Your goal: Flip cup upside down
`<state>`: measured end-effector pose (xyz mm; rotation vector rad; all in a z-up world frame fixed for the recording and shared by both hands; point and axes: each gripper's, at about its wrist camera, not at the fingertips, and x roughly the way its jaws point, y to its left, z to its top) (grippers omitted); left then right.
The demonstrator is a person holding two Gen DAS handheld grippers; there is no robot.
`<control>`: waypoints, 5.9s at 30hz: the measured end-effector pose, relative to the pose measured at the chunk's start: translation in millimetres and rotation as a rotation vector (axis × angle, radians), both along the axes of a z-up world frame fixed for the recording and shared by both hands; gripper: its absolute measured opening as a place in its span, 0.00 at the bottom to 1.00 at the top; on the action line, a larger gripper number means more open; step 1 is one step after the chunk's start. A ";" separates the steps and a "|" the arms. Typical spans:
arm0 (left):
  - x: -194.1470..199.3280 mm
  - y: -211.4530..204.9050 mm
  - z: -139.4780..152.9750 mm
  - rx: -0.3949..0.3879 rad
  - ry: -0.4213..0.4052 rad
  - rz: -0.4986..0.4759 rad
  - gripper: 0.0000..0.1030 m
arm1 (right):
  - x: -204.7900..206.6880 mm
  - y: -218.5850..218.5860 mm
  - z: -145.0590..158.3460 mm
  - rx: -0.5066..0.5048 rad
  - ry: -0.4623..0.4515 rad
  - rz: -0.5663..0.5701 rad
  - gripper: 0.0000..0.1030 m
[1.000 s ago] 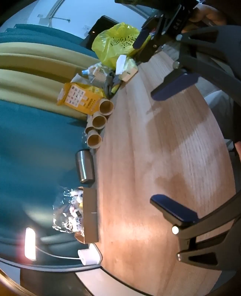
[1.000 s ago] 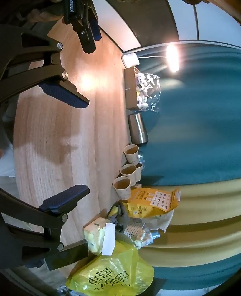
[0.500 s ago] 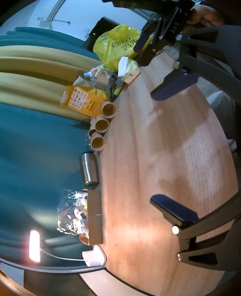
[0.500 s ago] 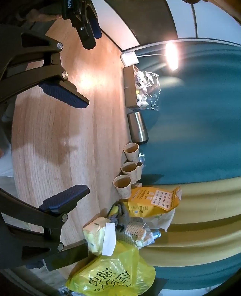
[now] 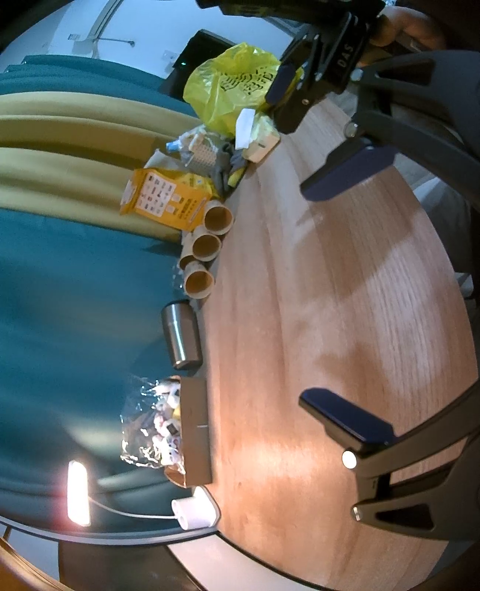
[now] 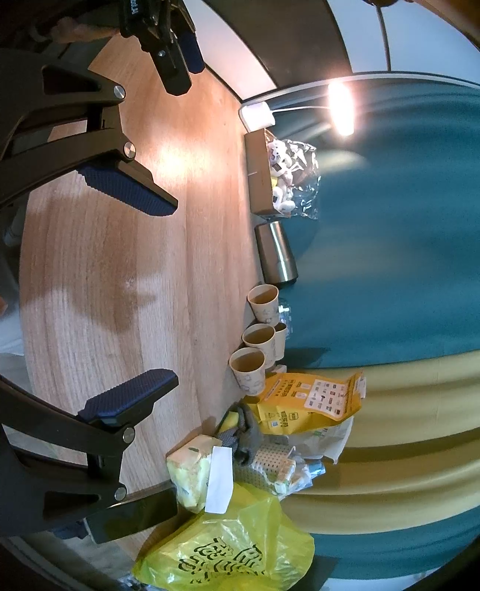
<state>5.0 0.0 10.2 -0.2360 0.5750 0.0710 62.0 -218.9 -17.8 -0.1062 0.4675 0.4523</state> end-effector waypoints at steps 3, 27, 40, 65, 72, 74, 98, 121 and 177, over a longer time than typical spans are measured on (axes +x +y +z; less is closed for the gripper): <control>0.0 -0.1 0.4 0.003 -0.005 0.002 0.99 | 0.2 0.4 1.2 0.001 0.004 0.001 0.85; -2.9 0.5 3.5 0.015 -0.020 0.006 0.99 | 1.0 2.1 1.5 0.006 0.001 -0.004 0.85; -6.1 0.6 5.5 0.015 -0.025 0.013 0.99 | -1.1 4.2 4.7 0.004 0.007 0.000 0.85; -7.2 3.0 10.3 0.020 -0.030 0.027 0.99 | -0.2 4.4 6.2 0.006 0.004 0.001 0.85; -3.7 4.1 10.4 0.015 -0.027 0.024 0.99 | 6.7 4.2 6.7 0.010 0.012 -0.004 0.85; -1.6 5.5 9.7 0.014 -0.022 0.025 0.99 | 6.8 4.1 6.6 0.011 0.010 -0.002 0.85; 146.5 15.5 -29.7 0.111 0.243 -0.120 0.99 | 115.4 -7.8 -30.8 0.064 0.150 -0.061 0.85; 464.6 -20.3 -59.6 0.474 0.468 -0.419 0.99 | 261.0 -39.3 -69.5 0.136 0.320 -0.188 0.85; 74.2 -20.6 -105.4 -0.433 0.588 -0.037 0.70 | 62.8 5.0 -72.0 0.099 0.460 0.145 0.85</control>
